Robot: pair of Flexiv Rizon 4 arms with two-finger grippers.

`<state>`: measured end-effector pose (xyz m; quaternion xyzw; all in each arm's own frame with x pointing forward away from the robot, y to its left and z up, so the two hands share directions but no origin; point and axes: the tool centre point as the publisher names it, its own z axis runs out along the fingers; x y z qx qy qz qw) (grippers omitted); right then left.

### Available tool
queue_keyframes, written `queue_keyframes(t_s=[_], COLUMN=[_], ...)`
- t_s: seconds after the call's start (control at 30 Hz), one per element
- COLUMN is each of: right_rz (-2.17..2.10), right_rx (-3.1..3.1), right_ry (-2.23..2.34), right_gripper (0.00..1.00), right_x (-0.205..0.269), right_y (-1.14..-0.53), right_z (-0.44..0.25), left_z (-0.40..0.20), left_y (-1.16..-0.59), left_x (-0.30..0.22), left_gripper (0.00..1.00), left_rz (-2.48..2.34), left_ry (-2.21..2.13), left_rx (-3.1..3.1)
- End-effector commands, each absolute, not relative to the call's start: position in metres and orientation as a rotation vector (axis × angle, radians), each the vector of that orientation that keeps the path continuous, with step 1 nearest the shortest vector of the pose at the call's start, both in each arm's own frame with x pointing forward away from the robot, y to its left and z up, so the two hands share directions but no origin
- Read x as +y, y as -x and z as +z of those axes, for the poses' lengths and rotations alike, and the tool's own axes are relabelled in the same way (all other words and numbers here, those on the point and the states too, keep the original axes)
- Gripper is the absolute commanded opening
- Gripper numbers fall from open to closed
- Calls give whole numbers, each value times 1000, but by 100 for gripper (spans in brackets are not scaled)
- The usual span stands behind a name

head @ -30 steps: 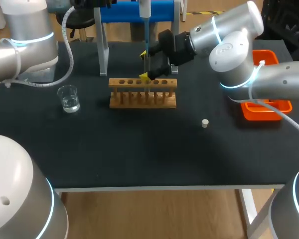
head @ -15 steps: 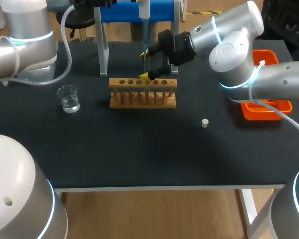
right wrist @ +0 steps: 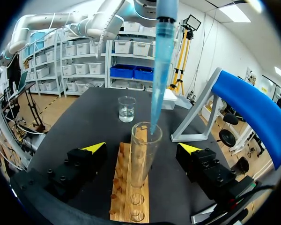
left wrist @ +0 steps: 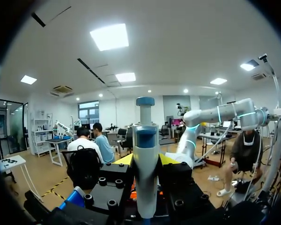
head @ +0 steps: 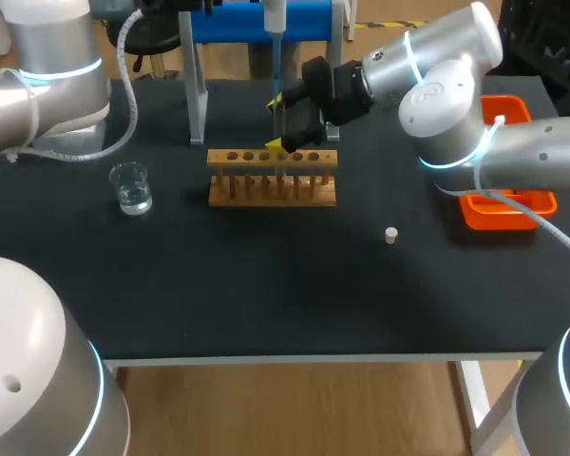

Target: Invert the test tube, pick up the pipette, mount the tip to pipette, aspirate from beaker and dispense into the tube, eject the tip, return the pipette, and cap with the stopper.

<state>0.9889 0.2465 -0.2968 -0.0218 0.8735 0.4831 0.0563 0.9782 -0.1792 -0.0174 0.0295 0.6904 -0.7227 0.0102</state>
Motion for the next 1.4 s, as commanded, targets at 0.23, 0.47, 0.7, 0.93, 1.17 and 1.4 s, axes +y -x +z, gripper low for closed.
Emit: queue_keyframes(t_s=[0.23, 0.47, 0.7, 0.93, 1.17, 1.4], right_rz=[1462, 1462, 1462, 1462, 1462, 1462], right_rx=[2652, 2652, 2652, 2652, 2652, 2652], right_ry=[66, 66, 66, 66, 66, 66], right_gripper=[100, 100, 100, 100, 100, 100], right_x=[245, 245, 245, 245, 245, 245], right_y=[-988, -988, -988, -988, -988, -988], right_z=[-295, -295, -295, -295, -295, -295], left_z=[-19, -20, -21, -22, -23, -24], left_y=[-982, -983, -982, -981, -980, -981], left_x=[-181, -182, -183, -183, -184, -183], left_gripper=[0, 0, 0, 0, 0, 0], left_rz=[-2272, -2319, -2333, -2299, -2254, -2240], left_ry=[-99, -89, -95, -88, -97, -117], left_rx=[2128, 2111, 2133, 2202, 2225, 2189])
